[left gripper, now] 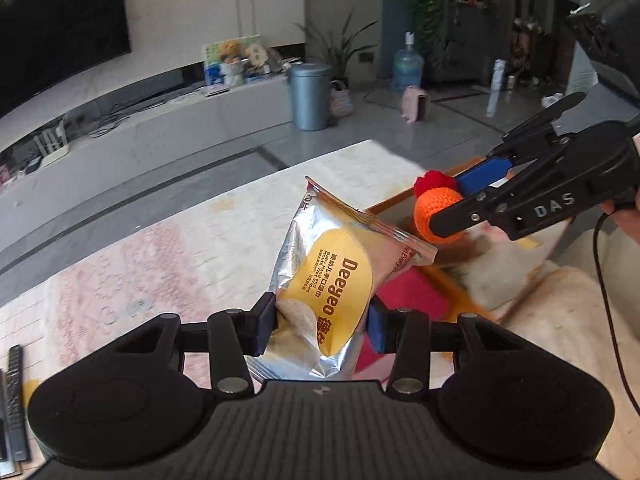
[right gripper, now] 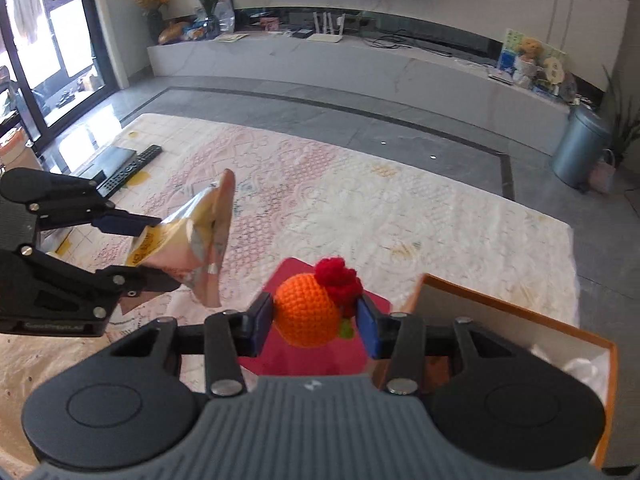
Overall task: Organize soft objects
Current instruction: 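Carry the snack packet and crocheted ball with both grippers over the orange box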
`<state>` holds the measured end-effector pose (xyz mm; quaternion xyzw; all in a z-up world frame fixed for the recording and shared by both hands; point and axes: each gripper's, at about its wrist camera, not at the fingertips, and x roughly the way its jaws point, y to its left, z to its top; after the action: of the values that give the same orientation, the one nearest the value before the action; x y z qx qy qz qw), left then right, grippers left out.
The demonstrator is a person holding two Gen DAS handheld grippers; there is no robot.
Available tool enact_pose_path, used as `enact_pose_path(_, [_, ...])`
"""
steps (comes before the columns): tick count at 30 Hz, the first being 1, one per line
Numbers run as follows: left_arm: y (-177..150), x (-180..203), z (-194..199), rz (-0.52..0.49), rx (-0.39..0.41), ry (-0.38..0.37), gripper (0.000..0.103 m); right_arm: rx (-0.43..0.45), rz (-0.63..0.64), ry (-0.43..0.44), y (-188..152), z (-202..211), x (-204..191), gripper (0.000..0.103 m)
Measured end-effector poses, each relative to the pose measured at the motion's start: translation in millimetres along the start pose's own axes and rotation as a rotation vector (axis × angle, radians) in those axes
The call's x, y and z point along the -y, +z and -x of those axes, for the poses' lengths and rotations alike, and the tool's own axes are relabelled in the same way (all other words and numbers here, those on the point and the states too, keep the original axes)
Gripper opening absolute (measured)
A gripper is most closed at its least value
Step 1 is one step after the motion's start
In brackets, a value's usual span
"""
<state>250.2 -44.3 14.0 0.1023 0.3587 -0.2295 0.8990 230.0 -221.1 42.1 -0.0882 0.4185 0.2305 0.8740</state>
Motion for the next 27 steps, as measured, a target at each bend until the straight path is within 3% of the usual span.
enact_pose_path(6, [22, 53, -32, 0.002, -0.008, -0.117, 0.052, -0.026, -0.064, -0.118, -39, 30, 52, 0.045])
enact_pose_path(11, [37, 94, -69, -0.022, -0.066, -0.207, 0.052, -0.071, -0.131, -0.193, -68, 29, 97, 0.045])
enact_pose_path(19, [49, 125, -149, -0.049, -0.184, -0.255, 0.052, -0.179, -0.15, -0.251, -104, 2, 151, 0.045])
enact_pose_path(27, [58, 148, -200, -0.123, -0.241, -0.248, 0.052, -0.289, -0.103, -0.241, -120, -35, 193, 0.045])
